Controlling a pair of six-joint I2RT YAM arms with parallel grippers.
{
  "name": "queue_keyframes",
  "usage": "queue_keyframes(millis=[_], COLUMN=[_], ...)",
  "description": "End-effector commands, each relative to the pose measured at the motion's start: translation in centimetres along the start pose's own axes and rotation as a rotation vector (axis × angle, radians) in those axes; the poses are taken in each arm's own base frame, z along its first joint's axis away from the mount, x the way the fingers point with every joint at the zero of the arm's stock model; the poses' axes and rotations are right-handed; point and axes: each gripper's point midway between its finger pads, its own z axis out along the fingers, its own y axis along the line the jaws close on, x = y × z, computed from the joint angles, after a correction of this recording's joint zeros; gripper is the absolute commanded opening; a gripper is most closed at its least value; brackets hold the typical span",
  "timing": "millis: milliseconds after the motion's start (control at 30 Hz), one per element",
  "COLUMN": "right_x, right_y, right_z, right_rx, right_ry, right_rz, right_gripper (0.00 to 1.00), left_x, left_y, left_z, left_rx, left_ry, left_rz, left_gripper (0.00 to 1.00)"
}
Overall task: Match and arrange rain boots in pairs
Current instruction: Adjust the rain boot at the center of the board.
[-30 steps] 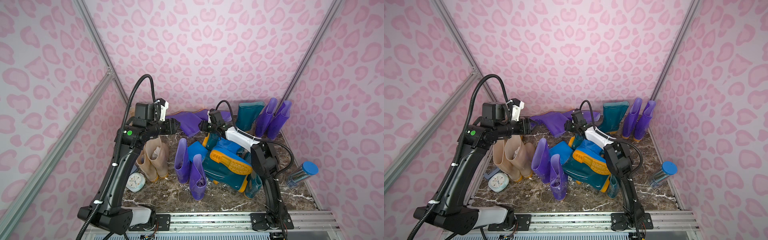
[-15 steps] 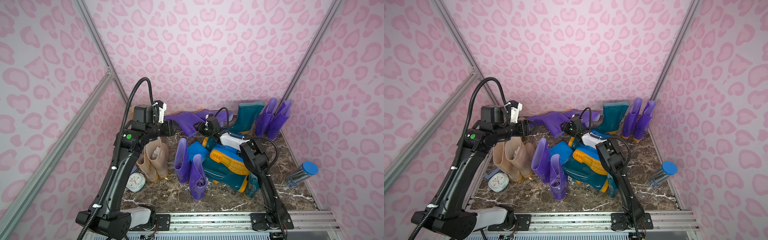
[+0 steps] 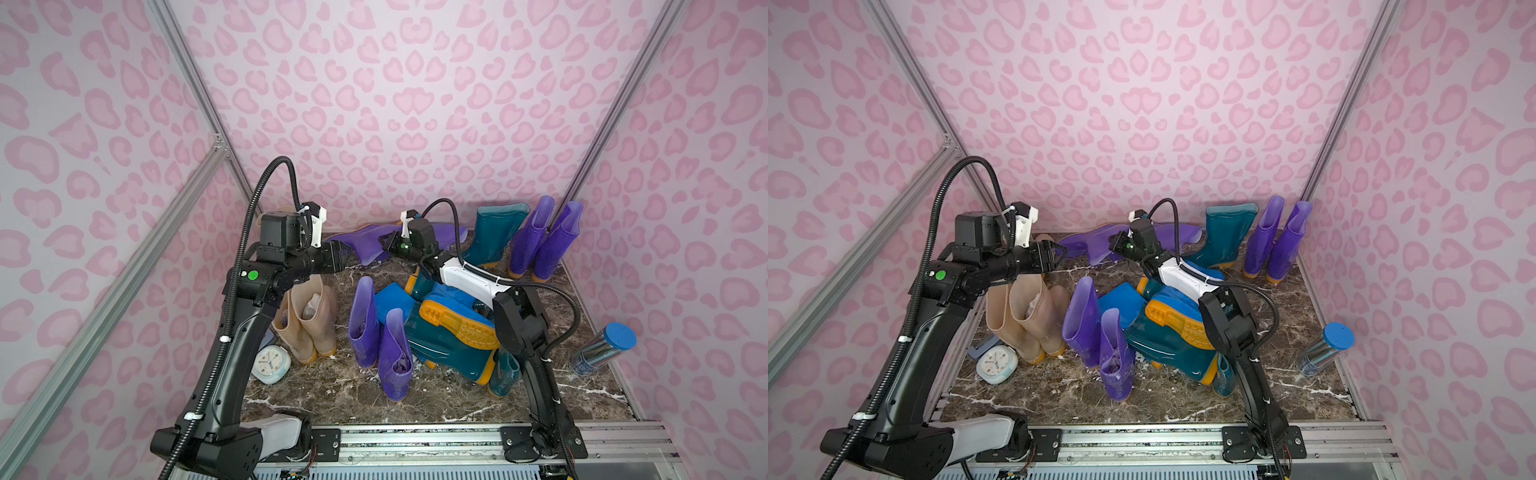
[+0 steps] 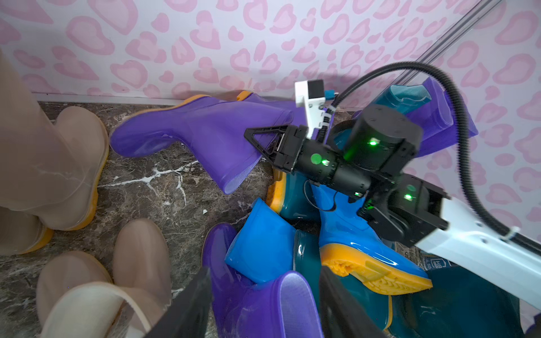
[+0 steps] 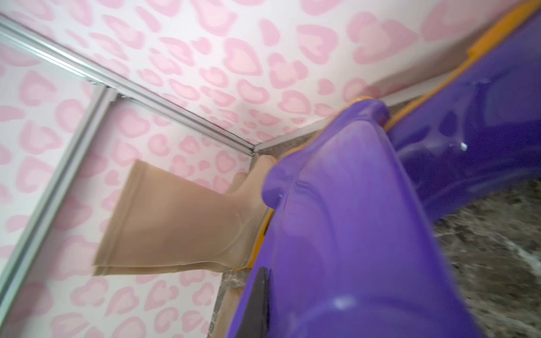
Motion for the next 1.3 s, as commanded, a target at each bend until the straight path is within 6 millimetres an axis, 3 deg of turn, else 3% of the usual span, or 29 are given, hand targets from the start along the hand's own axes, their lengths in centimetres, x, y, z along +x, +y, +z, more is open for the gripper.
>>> queue_keyframes(millis=[0,167,333,467,567,700,833,1033,1167,1267], right_x=[-1.9,-1.6,-1.2,-1.3,-2.1,-3.4,-4.3,-7.3,-8.4,-9.3], right_y=[2.1,3.5,4.0,2.9,3.6,4.3,5.5,7.4,7.0,5.2], right_z=[-0.6,0.6,3.0,4.7,4.7,3.7,2.4,-0.6,-2.8,-5.0], right_rx=[-0.018,-0.021,-0.031,-0.018,-0.051,-0.050,-0.082,-0.104,-0.058,0.009], right_ry=[-0.074,-0.038,0.005,0.052,0.046,0.028,0.022,-0.011,-0.040,-0.061], right_rz=[-0.066,-0.102,-0.127,-0.128,-0.144,-0.167,-0.193,-0.236,-0.290,-0.309], right_gripper=[0.01,0.01,0.16,0.28,0.30,0.29,0.35,0.38,0.42,0.43], left_x=[-0.8,-0.8,-0.8,-1.1,-1.4,-2.0,-3.3,-6.7,-8.3,-9.5], left_y=[-0.2,-0.2,-0.3,-0.7,-0.3,0.6,1.1,2.7,2.7,3.1], left_z=[-0.3,-0.2,0.3,1.6,3.1,5.2,6.5,7.6,9.4,10.9], left_rx=[0.008,0.011,0.028,0.059,0.049,0.017,-0.001,-0.077,-0.019,0.014], left_ry=[-0.036,-0.032,-0.018,0.007,0.033,0.057,0.036,-0.096,-0.186,-0.254], left_rz=[0.023,0.020,0.010,-0.028,-0.052,-0.050,-0.077,-0.256,-0.459,-0.620], left_gripper=[0.60,0.60,0.62,0.62,0.63,0.64,0.65,0.66,0.66,0.65])
